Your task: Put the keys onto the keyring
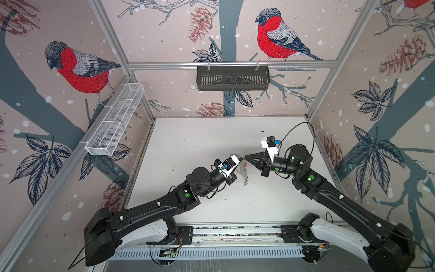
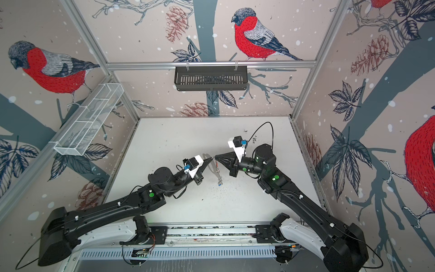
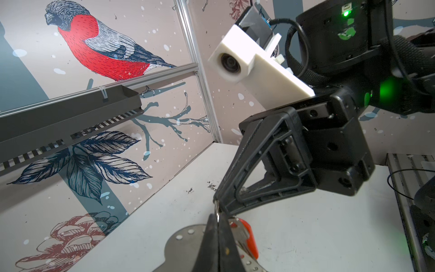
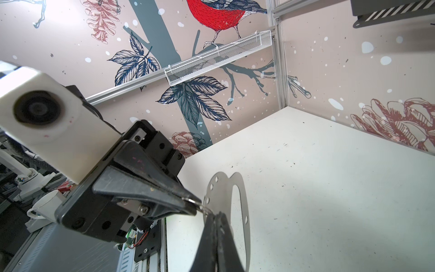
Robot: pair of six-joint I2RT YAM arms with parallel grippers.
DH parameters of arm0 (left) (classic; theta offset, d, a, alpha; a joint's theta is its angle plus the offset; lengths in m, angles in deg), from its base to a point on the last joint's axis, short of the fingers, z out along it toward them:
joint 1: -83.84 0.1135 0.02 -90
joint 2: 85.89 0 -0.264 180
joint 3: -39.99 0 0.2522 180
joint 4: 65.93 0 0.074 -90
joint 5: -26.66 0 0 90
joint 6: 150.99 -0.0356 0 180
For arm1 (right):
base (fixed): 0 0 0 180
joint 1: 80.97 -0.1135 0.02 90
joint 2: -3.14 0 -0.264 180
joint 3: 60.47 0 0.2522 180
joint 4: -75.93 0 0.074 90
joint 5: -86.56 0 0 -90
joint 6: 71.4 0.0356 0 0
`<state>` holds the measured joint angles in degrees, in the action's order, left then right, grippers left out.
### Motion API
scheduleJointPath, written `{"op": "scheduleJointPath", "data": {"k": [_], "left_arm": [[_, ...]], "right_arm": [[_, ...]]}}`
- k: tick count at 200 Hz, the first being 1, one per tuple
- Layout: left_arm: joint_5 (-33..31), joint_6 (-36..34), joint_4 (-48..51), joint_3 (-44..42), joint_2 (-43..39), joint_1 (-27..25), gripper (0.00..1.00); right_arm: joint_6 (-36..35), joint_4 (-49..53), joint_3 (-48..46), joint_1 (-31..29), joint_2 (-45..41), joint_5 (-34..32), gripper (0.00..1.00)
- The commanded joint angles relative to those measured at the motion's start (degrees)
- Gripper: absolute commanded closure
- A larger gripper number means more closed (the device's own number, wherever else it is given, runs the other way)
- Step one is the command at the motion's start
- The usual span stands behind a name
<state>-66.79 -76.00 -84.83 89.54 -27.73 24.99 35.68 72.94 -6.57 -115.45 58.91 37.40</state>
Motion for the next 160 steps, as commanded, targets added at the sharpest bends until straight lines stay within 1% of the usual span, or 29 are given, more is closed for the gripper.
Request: {"op": "scheduleJointPath", "data": {"k": [1, 22, 52, 94, 133, 160], "left_arm": [[6.7, 0.5, -15.4, -0.3, 0.3, 1.9, 1.0], [11.2, 1.9, -17.1, -0.3, 1.1, 4.4, 1.0], [15.9, 2.0, -17.1, 1.2, 2.7, 5.7, 1.0], [19.6, 2.0, -18.6, 2.3, 5.3, 6.5, 1.0], [23.2, 2.4, -19.2, 4.8, 8.2, 7.5, 1.0], [28.5, 5.8, -19.8, 6.6, 10.2, 10.1, 1.0]], "right_arm": [[3.2, -0.2, -1.2, -0.1, -0.1, 0.7, 1.0], [4.7, -1.9, -2.0, -0.1, -0.5, 0.7, 1.0], [5.4, -3.3, -2.9, -0.1, -1.0, -0.1, 1.0], [6.5, -4.7, -3.1, -0.1, -1.1, -1.1, 1.0], [6.4, -4.2, -3.8, 0.1, -2.9, -3.1, 1.0], [6.8, -3.8, -3.8, 0.5, -4.6, -5.0, 1.0]]}}
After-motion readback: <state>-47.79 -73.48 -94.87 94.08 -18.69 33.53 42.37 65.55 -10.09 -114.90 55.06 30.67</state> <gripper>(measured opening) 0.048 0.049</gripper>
